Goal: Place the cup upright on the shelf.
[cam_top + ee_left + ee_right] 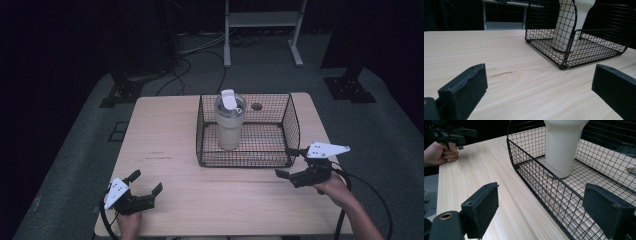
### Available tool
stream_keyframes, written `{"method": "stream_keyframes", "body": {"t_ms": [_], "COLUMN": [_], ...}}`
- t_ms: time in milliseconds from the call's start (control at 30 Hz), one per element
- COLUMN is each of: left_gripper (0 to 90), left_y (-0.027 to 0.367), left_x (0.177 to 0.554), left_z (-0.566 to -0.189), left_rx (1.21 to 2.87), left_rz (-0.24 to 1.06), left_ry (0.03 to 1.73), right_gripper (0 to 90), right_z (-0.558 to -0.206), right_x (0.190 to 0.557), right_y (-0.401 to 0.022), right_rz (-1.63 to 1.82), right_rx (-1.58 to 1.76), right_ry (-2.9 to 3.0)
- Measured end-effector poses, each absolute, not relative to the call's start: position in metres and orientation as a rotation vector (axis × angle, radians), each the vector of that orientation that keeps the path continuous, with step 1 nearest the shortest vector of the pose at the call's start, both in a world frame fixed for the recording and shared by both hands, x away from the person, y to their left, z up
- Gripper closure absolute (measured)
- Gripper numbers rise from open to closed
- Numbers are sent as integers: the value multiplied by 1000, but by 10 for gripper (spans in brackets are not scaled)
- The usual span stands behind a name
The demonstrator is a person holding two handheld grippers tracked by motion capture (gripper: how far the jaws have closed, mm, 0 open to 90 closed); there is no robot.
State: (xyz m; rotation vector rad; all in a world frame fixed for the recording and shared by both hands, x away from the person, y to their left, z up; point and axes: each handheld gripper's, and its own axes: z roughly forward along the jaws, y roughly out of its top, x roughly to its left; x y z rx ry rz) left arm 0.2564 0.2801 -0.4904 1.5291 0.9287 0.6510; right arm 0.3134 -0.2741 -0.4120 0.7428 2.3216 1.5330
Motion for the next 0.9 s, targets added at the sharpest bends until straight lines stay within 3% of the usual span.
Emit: {"method": "stream_keyframes", "body": {"t_ms": [900], "left_gripper": [0], "left_y": [278], "left_x": [256], "left_z": [-490], "left_rx": [1544], "left_rz": [661], "left_ry": [930], "right_gripper": [130], "right_z": [-455], "right_x": [289], "right_y": [-298], "right_rz": [1547], "right_rx": [851], "right_ry": [2279]}}
